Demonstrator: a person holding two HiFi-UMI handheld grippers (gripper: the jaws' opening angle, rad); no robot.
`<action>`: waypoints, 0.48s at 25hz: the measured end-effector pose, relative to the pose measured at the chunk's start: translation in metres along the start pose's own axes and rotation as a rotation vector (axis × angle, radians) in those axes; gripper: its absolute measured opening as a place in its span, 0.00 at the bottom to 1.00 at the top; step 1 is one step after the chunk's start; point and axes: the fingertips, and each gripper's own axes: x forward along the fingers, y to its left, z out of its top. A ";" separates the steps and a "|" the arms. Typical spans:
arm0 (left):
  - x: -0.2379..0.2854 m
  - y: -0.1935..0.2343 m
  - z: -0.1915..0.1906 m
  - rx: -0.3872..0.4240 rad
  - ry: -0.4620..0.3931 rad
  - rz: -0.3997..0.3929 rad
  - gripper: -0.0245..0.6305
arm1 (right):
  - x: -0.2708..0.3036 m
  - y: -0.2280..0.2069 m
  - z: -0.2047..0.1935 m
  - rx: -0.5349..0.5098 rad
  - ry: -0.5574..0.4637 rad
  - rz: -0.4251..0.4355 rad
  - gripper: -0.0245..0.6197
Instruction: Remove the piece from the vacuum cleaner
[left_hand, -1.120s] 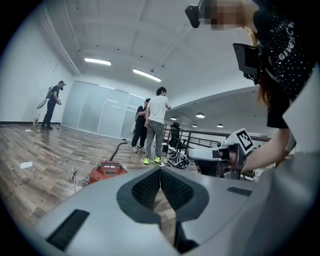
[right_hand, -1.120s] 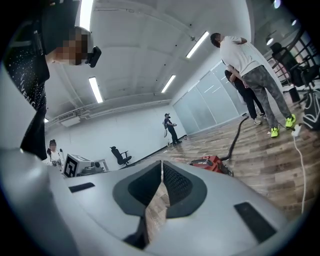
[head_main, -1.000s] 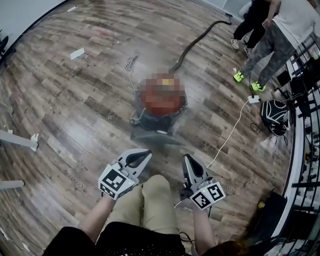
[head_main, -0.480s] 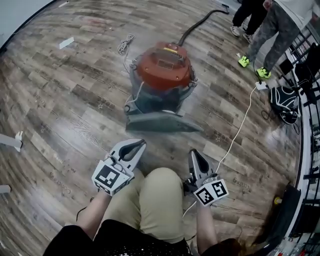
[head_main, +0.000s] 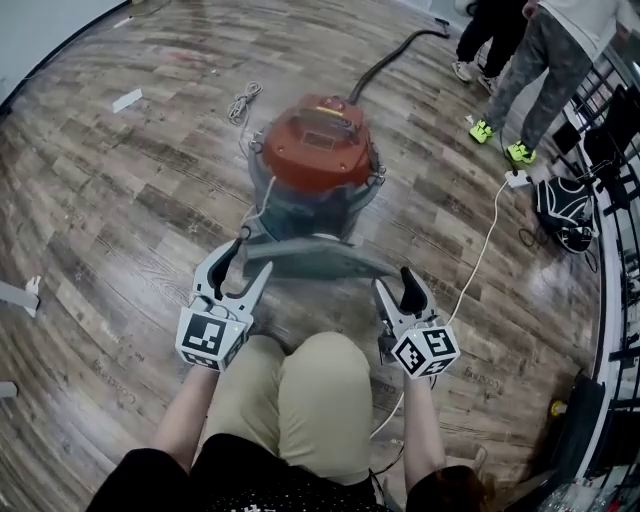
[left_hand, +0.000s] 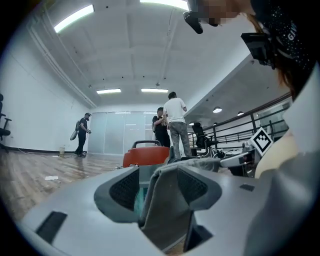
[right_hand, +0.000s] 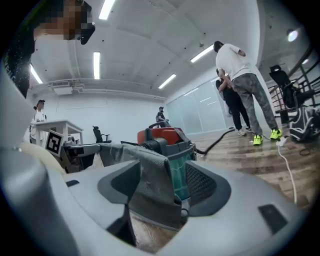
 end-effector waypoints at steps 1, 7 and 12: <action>0.004 0.000 0.000 0.001 0.004 -0.006 0.38 | 0.007 -0.002 0.000 -0.004 0.015 0.018 0.46; 0.009 -0.011 -0.004 0.045 0.047 -0.037 0.20 | 0.014 0.008 0.006 -0.111 0.046 0.067 0.15; 0.001 -0.021 -0.005 0.021 0.039 -0.050 0.08 | 0.000 0.029 0.001 -0.145 0.056 0.107 0.09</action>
